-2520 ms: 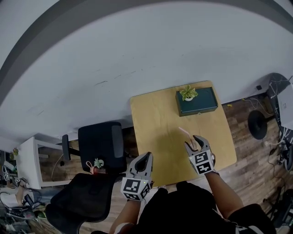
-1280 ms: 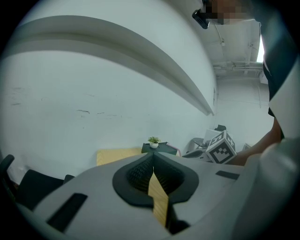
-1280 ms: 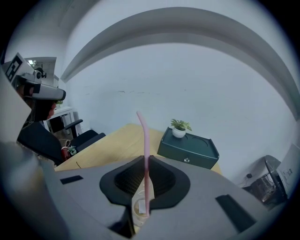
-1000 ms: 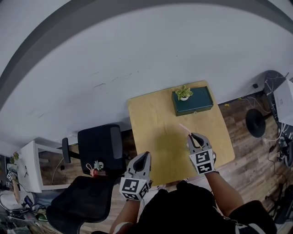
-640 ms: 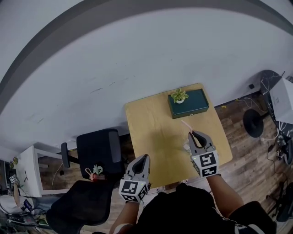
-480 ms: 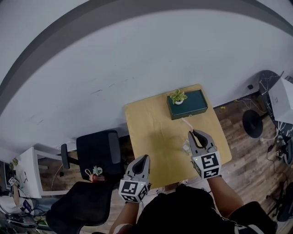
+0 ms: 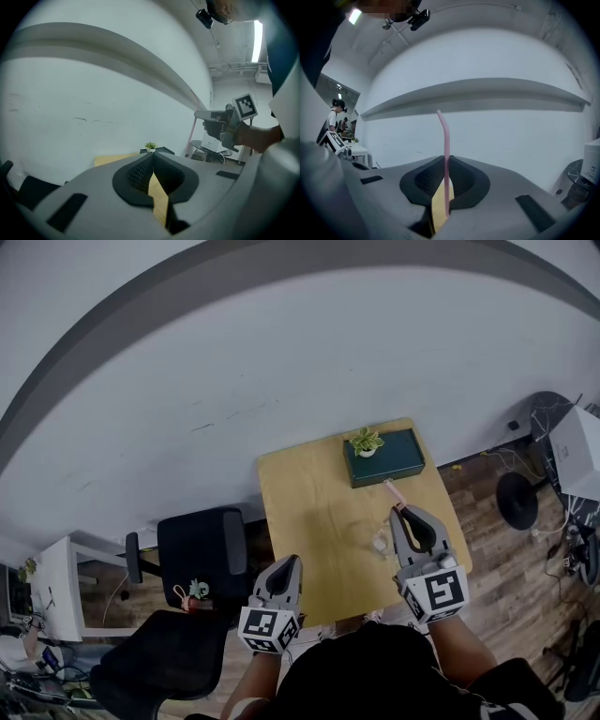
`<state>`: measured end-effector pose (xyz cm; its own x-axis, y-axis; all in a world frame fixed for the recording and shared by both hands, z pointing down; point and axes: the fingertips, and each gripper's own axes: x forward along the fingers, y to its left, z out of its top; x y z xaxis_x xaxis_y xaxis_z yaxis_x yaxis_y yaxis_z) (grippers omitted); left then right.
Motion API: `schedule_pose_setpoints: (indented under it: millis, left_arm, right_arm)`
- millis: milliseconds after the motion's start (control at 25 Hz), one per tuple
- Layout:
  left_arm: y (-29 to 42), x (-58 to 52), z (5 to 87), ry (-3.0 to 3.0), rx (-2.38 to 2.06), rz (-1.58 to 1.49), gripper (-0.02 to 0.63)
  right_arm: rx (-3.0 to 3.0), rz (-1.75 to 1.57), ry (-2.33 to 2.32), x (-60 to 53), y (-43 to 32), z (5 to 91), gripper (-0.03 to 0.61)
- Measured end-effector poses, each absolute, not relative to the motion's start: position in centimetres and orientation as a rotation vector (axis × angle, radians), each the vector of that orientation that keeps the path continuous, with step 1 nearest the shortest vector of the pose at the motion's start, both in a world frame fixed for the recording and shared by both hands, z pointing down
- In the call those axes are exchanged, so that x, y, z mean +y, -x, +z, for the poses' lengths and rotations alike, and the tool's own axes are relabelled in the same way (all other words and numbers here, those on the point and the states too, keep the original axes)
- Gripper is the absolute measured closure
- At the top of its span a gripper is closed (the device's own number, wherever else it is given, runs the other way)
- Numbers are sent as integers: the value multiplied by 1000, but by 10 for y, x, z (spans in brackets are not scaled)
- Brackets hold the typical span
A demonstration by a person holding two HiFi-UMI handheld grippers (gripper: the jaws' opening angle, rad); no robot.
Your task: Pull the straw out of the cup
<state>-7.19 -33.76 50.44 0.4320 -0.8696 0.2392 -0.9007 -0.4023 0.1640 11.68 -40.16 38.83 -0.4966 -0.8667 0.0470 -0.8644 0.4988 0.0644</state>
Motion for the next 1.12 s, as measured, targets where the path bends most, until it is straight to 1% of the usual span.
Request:
schedule_pose_setpoints:
  millis: [280, 640, 1120]
  left_arm:
    - [80, -344, 486, -2434, -1592, 125, 595]
    - [69, -342, 481, -2457, -1563, 118, 595]
    - [62, -340, 479, -2469, -1551, 119, 595]
  right_arm:
    - [-2697, -116, -1553, -389, -119, 368, 534]
    - [-2704, -150, -1527, -384, -117, 363, 537]
    - [-2656, -107, -1527, -382, -126, 380, 537]
